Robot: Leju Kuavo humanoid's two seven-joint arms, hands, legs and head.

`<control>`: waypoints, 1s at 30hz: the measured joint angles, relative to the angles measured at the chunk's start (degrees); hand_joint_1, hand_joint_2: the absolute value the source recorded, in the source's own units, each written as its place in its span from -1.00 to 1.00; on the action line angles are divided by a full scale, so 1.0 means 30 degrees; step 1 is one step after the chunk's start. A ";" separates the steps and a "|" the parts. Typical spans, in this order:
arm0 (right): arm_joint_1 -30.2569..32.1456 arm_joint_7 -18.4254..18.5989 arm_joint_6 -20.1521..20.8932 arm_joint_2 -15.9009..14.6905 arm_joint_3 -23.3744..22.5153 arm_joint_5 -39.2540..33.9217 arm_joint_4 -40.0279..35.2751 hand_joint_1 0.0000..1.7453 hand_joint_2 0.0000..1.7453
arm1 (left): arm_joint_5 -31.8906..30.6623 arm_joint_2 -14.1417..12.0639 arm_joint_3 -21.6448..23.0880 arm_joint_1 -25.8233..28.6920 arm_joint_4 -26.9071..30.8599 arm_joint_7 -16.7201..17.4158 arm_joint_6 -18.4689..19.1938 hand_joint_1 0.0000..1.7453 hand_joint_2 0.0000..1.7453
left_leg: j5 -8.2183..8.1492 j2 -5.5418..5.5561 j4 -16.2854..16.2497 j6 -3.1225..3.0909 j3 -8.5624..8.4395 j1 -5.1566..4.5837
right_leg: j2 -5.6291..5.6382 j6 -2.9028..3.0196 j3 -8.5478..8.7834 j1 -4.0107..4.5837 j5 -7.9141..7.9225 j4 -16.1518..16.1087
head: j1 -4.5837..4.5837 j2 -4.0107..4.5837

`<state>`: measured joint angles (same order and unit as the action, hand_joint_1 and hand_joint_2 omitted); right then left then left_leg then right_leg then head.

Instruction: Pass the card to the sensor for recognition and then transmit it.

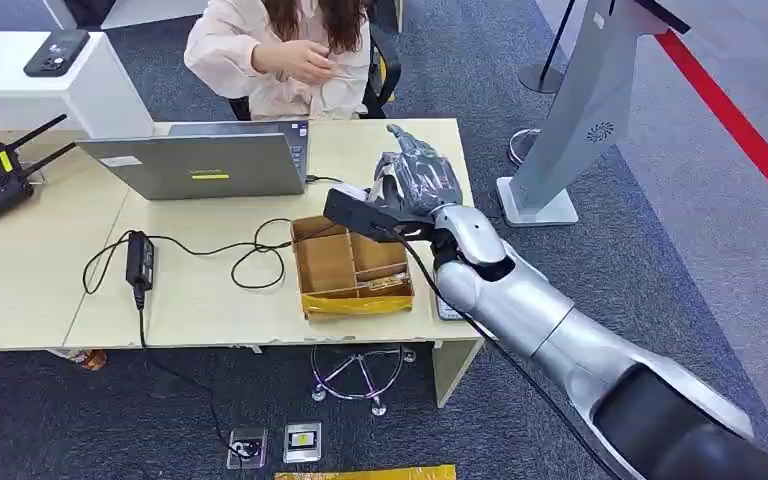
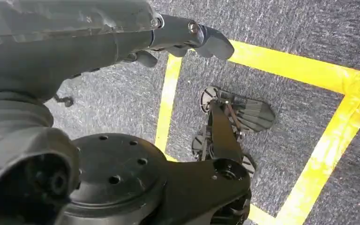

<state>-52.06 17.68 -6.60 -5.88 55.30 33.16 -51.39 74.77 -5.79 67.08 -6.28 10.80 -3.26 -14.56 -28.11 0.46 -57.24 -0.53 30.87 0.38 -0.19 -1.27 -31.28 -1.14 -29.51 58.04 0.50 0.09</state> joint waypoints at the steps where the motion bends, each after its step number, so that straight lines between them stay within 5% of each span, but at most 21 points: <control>1: -0.0011 0.0036 -0.0051 0.0081 0.0029 -0.0073 0.0109 1.00 1.00 | 0.0000 0.0000 0.0000 0.0003 0.0000 -0.0044 0.0014 -1.00 -1.00 | 0.0000 0.0004 0.0000 0.0000 0.0002 0.0001 | -0.0012 0.0000 0.0000 0.0002 0.0000 0.0000 | -0.0007 0.0000; 13: -0.0497 0.0380 -0.0248 0.0773 0.0255 -0.0066 0.1917 1.00 1.00 | 0.0007 0.0022 0.0000 0.0013 0.0000 -0.0241 0.0058 -1.00 -1.00 | 0.0001 0.0010 -0.0001 0.0001 0.0002 0.0004 | -0.0023 0.0001 -0.0001 0.0005 0.0000 -0.0002 | 0.0000 0.0000; 30: -0.0195 0.1377 0.0159 0.0256 -0.1057 0.1886 0.2747 1.00 1.00 | -0.0408 0.0022 0.0022 0.0042 0.0000 0.0030 0.0167 -1.00 -1.00 | 0.0000 0.0001 -0.0005 0.0001 0.0001 0.0005 | 0.0004 0.0000 -0.0015 0.0006 0.0000 -0.0004 | 0.0000 0.0000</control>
<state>-52.64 21.81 -6.12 -5.11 52.13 38.81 -43.15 73.55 -5.73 67.14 -6.15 10.80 -3.17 -14.06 -28.11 0.46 -57.26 -0.52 30.87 0.40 -0.18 -1.27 -31.32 -1.12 -29.51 58.03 0.50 0.09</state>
